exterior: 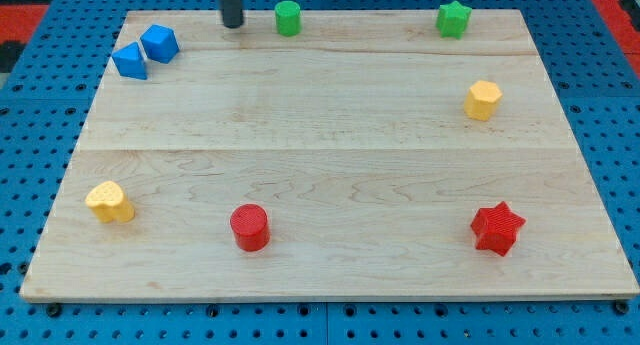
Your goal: Move the red star towards green circle
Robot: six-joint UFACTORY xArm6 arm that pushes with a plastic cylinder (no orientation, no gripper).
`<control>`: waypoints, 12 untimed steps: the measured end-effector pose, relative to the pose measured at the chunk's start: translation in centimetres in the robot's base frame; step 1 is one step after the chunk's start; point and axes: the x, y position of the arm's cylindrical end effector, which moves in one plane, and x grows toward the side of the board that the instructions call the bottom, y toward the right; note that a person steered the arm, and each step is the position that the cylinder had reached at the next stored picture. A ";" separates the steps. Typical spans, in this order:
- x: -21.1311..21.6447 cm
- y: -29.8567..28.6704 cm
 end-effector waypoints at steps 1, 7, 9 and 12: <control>-1.2 1.8; 25.2 23.6; 34.9 38.5; 28.2 20.8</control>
